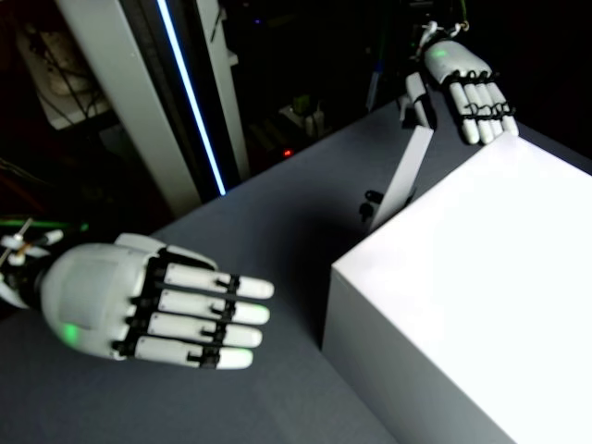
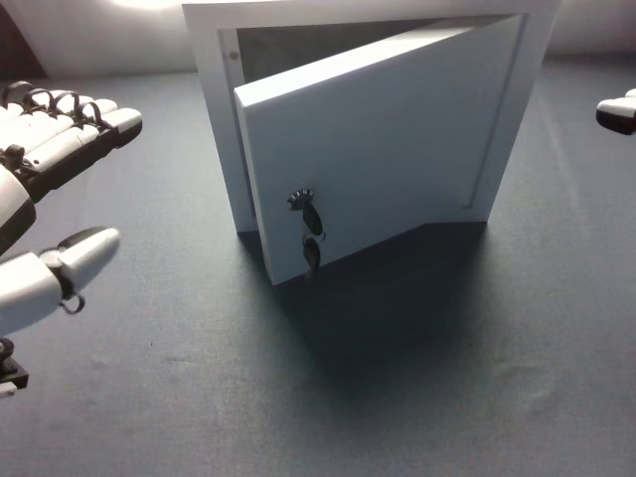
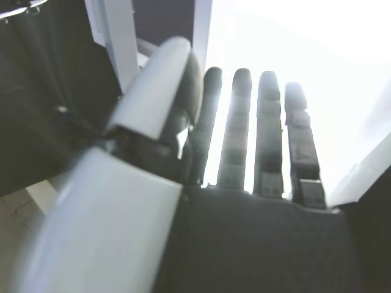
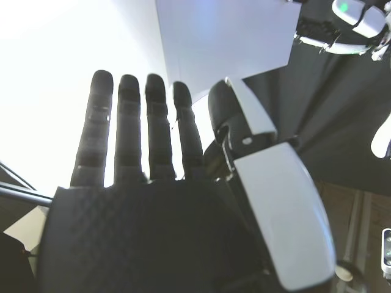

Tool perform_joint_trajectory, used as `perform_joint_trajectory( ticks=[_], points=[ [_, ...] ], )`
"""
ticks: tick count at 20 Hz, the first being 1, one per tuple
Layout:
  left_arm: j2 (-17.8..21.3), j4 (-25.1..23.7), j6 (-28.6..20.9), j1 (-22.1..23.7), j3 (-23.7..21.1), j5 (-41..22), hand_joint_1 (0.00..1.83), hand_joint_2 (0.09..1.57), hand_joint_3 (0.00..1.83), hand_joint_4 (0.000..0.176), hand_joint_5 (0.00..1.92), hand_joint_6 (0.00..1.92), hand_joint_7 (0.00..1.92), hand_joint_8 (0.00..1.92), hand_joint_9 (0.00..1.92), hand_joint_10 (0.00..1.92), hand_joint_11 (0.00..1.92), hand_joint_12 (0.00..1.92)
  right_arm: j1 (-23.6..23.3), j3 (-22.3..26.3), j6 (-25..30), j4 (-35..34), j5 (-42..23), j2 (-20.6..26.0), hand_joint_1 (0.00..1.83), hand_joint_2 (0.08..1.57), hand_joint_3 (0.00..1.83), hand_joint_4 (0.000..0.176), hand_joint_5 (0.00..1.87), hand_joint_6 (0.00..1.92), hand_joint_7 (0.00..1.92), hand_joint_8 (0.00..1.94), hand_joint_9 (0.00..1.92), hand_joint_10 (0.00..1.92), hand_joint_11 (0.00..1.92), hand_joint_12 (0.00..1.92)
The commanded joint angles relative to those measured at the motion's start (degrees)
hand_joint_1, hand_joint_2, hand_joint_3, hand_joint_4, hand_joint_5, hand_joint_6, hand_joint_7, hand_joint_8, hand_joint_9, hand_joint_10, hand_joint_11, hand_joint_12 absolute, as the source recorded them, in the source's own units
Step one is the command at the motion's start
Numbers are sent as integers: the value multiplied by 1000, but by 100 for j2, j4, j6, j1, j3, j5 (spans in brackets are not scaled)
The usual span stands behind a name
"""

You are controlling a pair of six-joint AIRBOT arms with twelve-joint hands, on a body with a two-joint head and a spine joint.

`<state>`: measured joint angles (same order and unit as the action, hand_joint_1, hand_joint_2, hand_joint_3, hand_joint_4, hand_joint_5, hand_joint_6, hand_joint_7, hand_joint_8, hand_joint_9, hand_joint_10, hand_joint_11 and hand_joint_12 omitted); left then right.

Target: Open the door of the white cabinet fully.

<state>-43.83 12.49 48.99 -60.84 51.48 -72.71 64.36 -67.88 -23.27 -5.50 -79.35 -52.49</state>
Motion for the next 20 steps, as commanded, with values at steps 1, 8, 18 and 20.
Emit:
perform_joint_trajectory(
  ticks=[1, 8, 18, 20],
  points=[
    [-20, 15, -41, 58, 44, -719, 73, 1502, 8, 0, 135, 4, 141, 6, 126, 10, 0, 412, -34, -37, 22, -161, -680, 14, 592, 1307, 4, 0, 310, 3, 320, 4, 258, 4, 149, 125],
    [-236, -556, -381, 447, 162, -449, 49, 1478, 0, 0, 135, 2, 127, 3, 91, 0, 0, 318, -34, -37, 31, -161, -667, 6, 595, 1312, 0, 0, 314, 4, 320, 5, 256, 4, 159, 96],
    [-618, -839, -445, 911, 385, -133, 87, 1466, 0, 0, 154, 1, 132, 2, 130, 2, 0, 399, -34, -39, 43, -161, -665, -5, 540, 1315, 2, 0, 314, 2, 318, 3, 260, 3, 168, 69],
    [-659, -861, -444, 971, 424, -69, 119, 1484, 2, 0, 145, 0, 118, 1, 114, 0, 0, 370, -34, -42, 43, -161, -665, -5, 547, 1314, 1, 0, 314, 1, 314, 1, 252, 0, 156, 61]
  ],
)
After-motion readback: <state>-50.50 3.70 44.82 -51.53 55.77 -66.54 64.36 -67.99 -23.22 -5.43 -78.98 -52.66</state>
